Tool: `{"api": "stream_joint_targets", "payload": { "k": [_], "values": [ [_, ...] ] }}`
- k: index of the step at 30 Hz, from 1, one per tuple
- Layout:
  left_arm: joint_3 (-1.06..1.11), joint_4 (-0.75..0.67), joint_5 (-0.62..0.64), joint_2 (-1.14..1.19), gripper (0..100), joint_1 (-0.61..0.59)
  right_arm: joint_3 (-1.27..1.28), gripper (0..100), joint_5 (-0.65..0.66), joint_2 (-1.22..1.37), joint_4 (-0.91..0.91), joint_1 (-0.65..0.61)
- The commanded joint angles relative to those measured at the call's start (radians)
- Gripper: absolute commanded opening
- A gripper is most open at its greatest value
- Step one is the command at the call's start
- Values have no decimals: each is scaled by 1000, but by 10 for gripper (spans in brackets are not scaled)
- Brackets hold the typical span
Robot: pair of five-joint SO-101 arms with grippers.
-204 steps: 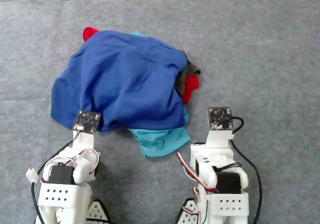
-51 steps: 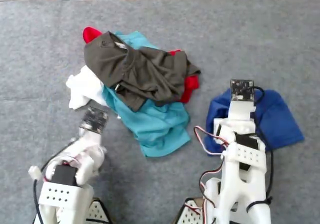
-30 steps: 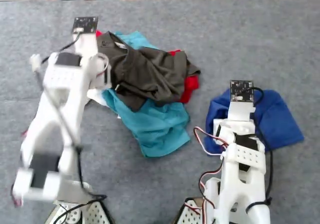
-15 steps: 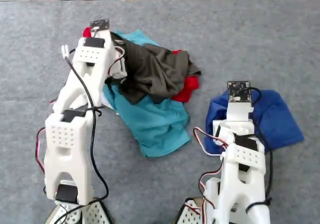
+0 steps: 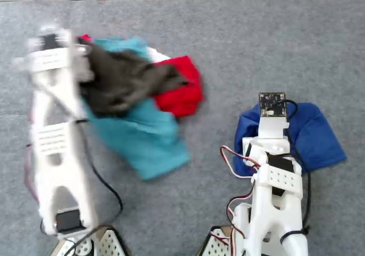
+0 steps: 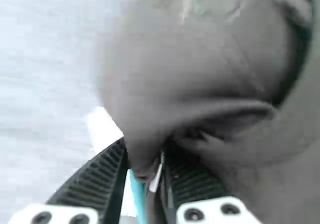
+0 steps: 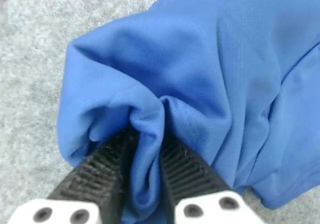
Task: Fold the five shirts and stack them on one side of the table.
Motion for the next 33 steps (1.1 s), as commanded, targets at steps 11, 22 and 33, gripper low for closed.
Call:
{"api": "stream_joint_targets", "payload": {
  "k": [11, 22, 33],
  "values": [
    [-252, 8, -143, -324, 29, -325, 7, 15, 8, 8, 0, -26],
    [117, 0, -143, -316, 219, 163, 10, 15, 8, 10, 0, -46],
    [407, -58, 20, -138, 414, 383, 10, 15, 8, 10, 3, -46]
  ]
}}
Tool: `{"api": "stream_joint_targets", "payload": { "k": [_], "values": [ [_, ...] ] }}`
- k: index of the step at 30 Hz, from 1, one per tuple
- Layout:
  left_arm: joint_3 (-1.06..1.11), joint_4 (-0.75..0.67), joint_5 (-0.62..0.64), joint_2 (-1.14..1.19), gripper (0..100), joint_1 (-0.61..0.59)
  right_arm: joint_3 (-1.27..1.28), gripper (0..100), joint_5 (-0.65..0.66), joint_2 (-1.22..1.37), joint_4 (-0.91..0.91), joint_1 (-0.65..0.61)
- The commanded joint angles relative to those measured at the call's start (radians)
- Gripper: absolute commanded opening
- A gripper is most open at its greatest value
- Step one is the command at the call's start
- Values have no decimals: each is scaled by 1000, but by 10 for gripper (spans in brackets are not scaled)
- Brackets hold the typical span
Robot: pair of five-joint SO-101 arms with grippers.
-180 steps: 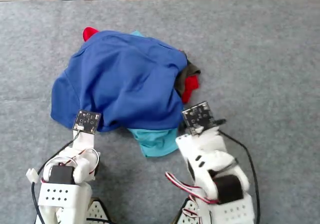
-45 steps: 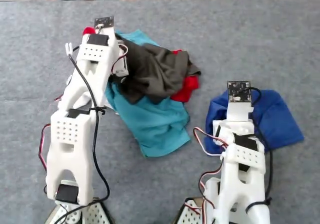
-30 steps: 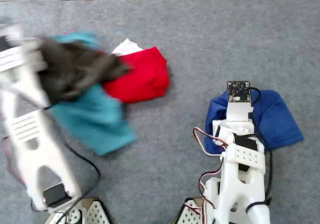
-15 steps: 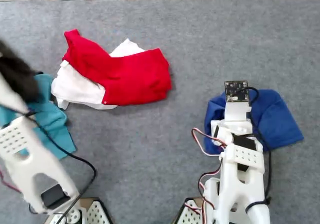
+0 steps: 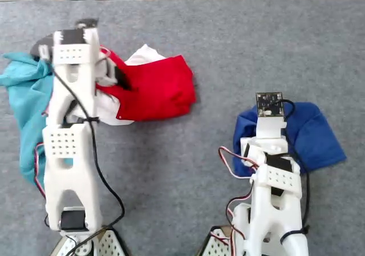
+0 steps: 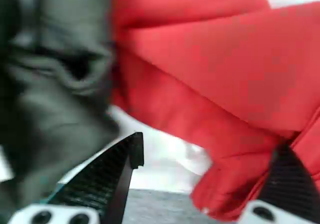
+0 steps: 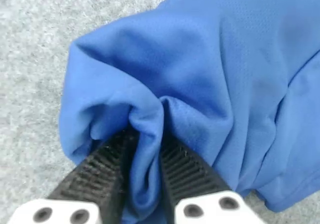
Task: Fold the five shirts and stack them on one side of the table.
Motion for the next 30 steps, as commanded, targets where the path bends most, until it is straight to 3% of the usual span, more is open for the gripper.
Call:
{"api": "stream_joint_targets", "payload": {
  "k": [1, 6, 10, 12, 16, 25, 30],
  "values": [
    [18, -66, 77, 68, 413, 51, 7, 15, 8, 10, 3, -25],
    [-68, -31, 219, 196, 314, -12, 7, 15, 8, 10, 3, -25],
    [-133, -12, 233, 207, 9, -105, 7, 15, 8, 10, 3, -23],
    [-168, -5, 236, 206, 61, -133, 7, 15, 8, 10, 3, -23],
    [-332, 23, 175, 114, 27, -182, 7, 15, 8, 10, 2, -23],
    [-552, 17, 80, -440, 29, -404, 7, 15, 8, 10, 2, -23],
    [-544, 17, 80, -445, 30, -524, 7, 15, 8, 10, 0, -25]
  ]
}}
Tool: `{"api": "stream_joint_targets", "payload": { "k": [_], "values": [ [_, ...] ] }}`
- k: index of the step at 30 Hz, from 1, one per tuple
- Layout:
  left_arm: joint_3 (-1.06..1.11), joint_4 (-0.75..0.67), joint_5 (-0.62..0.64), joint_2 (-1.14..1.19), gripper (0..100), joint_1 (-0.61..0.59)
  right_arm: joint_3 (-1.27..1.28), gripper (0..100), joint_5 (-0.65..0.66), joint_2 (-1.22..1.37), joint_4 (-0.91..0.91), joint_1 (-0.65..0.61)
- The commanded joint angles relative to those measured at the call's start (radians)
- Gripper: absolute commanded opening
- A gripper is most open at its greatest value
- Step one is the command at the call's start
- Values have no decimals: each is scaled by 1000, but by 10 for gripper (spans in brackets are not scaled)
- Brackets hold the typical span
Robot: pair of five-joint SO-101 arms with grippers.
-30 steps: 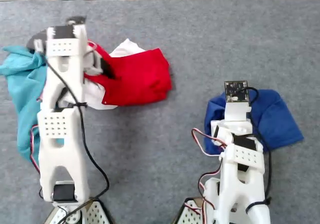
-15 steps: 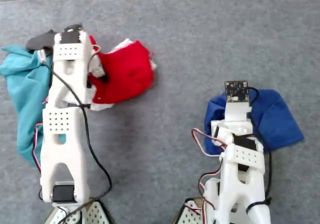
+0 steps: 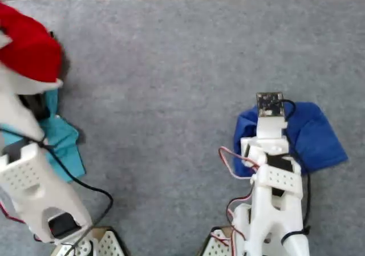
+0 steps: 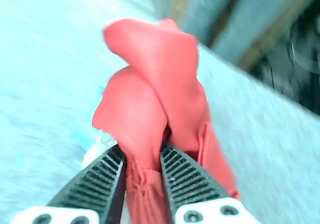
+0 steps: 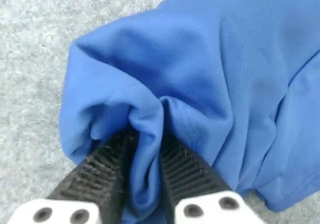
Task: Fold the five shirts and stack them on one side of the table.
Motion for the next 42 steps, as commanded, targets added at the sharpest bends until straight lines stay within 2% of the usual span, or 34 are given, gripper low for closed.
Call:
{"api": "stream_joint_targets", "payload": {
  "k": [1, 6, 9, 13, 16, 19, 25, 29, 31, 33, 37, 42],
  "values": [
    [-1, -2, -11, -5, 30, -56, 7, 15, 8, 10, 0, -25],
    [185, -2, -15, 213, 33, -79, 5, 15, 8, 10, 0, -25],
    [286, 2, -61, 316, 49, -94, -7, 15, 8, 2, 15, -29],
    [381, 2, -74, 273, 223, -148, -174, 15, 9, 2, 222, -94],
    [410, 2, 11, 158, 325, -237, -400, 15, 9, 2, 430, -219],
    [446, 2, 25, 2, 333, -306, -622, 15, 9, 7, 540, -382],
    [552, 2, 25, -296, 333, -410, -989, 15, 5, 38, 477, -732],
    [694, 2, 23, -453, 333, -421, -1245, 15, 3, 151, 450, -870],
    [777, 0, 23, -505, 333, -417, -1357, 15, 2, 228, 463, -855],
    [854, -2, 21, -540, 333, -397, -1394, 15, 2, 311, 502, -749],
    [987, -2, -55, -586, 333, -348, -1305, 15, 3, 503, 612, -520],
    [1161, -2, -137, -631, 333, -223, -1142, 15, 23, 657, 667, -359]
  ]
}}
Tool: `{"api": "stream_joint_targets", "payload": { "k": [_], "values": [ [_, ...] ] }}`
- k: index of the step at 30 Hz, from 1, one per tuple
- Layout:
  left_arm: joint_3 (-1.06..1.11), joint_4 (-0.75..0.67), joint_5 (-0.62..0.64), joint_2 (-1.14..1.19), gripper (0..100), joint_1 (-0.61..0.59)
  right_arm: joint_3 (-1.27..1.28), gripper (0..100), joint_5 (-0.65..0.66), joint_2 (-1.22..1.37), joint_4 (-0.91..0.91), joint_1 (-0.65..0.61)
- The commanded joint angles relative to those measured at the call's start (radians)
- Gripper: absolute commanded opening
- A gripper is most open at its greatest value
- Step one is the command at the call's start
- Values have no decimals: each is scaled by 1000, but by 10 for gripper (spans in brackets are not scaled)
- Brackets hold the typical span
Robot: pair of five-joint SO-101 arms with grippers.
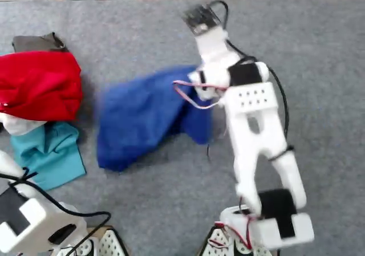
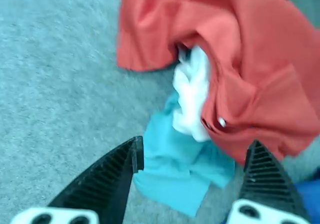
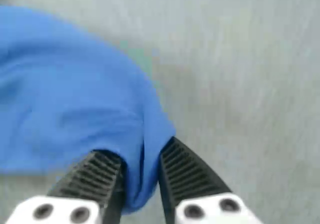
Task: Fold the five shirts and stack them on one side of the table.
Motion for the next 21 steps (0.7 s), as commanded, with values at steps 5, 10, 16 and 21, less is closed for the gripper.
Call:
{"api": "stream_joint_targets", "payload": {
  "k": [5, 10, 16, 21],
  "values": [
    [268, -2, -155, -77, 333, 248, 173, 15, 207, 48, 61, 242],
    [506, -69, -230, -71, 333, 435, 275, 14, 407, -24, 150, 385],
    [783, -235, -255, -78, 333, 593, 409, 15, 667, -150, 190, 591],
    [871, -288, -253, -78, 333, 708, 481, 47, 848, -249, 198, 698]
  ]
}}
